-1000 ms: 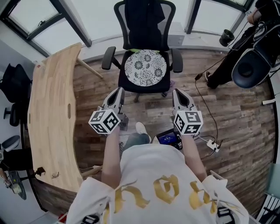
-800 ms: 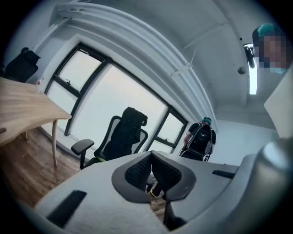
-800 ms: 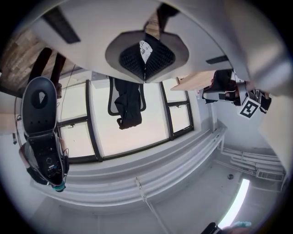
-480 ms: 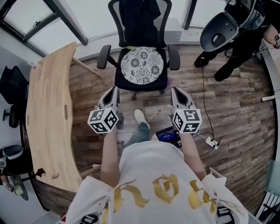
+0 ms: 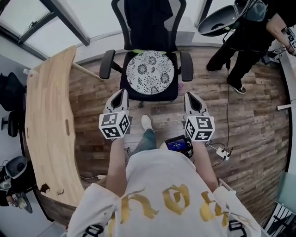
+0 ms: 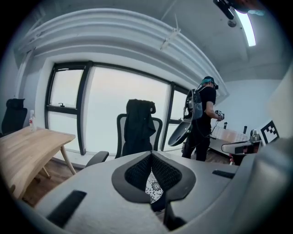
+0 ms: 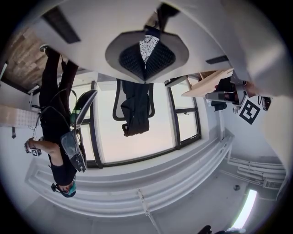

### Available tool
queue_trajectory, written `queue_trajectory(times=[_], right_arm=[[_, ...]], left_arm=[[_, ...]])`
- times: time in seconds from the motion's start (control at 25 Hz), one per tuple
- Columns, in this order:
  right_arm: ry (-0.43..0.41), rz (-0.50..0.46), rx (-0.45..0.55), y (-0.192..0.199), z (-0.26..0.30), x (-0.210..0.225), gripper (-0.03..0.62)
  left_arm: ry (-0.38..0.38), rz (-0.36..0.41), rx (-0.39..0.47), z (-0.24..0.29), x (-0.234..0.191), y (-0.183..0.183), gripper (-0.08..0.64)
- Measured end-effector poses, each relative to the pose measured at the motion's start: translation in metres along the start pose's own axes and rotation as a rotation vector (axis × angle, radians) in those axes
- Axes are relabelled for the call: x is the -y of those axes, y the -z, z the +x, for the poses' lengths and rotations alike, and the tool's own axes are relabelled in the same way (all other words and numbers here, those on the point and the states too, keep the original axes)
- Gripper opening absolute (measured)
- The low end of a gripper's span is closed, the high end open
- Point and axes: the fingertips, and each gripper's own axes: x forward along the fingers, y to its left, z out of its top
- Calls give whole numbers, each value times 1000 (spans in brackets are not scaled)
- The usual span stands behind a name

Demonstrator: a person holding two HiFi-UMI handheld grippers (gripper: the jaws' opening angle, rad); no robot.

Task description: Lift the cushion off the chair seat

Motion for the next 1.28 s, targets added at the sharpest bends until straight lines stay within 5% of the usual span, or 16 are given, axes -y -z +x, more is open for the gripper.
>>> queue_trajectory(times=[0.52,0.76,1.12,1.28], right_arm=[[58,-6,-99,-33,166,6,12],[12,-24,-23,-72,232,-19,12],[72,-62,-87,-56,252,-14,12],[93,-66,-83,-57,253,-10,12]], left_arm=[[16,-9,-84,143,-110,-38,9],[50,5,-90,195,-152,-54,9],[148,-94,-115,231,-164,-38,9],[160,-81,-112,231,-167,-39,9]])
